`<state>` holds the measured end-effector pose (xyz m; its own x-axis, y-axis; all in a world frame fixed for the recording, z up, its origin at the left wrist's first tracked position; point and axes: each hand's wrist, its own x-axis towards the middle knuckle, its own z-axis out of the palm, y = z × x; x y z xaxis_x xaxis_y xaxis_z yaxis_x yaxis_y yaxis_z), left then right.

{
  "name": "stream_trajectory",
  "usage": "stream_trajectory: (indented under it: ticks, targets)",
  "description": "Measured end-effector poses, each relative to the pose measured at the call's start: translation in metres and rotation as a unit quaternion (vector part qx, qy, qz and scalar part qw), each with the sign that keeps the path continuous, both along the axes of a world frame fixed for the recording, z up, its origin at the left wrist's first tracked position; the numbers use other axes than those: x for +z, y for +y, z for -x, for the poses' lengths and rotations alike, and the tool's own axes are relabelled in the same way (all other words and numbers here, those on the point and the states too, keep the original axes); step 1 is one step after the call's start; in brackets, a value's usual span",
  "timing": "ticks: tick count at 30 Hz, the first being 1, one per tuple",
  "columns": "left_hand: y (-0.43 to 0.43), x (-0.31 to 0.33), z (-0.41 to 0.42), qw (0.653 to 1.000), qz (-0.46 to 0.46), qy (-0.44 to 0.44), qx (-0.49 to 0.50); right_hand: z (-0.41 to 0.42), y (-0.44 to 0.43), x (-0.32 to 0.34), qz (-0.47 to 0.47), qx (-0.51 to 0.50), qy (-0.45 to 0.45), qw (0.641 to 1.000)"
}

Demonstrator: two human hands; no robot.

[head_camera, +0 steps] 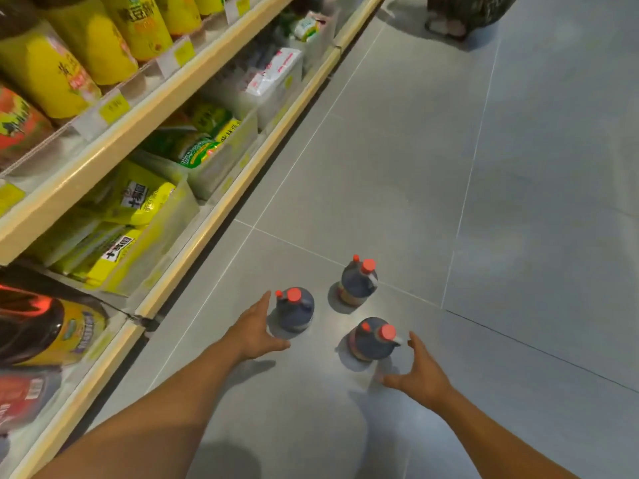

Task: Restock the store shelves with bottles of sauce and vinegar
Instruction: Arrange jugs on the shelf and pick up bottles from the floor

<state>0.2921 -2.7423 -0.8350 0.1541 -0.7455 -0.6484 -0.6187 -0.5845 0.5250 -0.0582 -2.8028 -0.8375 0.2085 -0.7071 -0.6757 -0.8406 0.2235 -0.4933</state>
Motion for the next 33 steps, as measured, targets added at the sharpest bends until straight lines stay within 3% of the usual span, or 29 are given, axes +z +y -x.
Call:
stream_trajectory:
  ticks: [9,16,24,33]
  targets:
    - [-0.014,-0.119,0.009,0.977,0.153,0.089,0.123,-0.023,0.018,-0.110,0.086,-0.120,-0.119,0.982]
    - [-0.018,-0.141,0.026,0.957,0.206,0.078,0.188,-0.036,0.010,-0.134,0.146,-0.149,-0.094,0.973]
    - [-0.009,-0.080,0.018,0.962,0.189,0.096,0.171,-0.040,0.018,-0.092,0.129,-0.127,-0.117,0.976]
    - [0.009,0.100,0.000,0.959,0.210,0.071,0.178,-0.061,0.020,0.095,0.160,-0.125,-0.158,0.966]
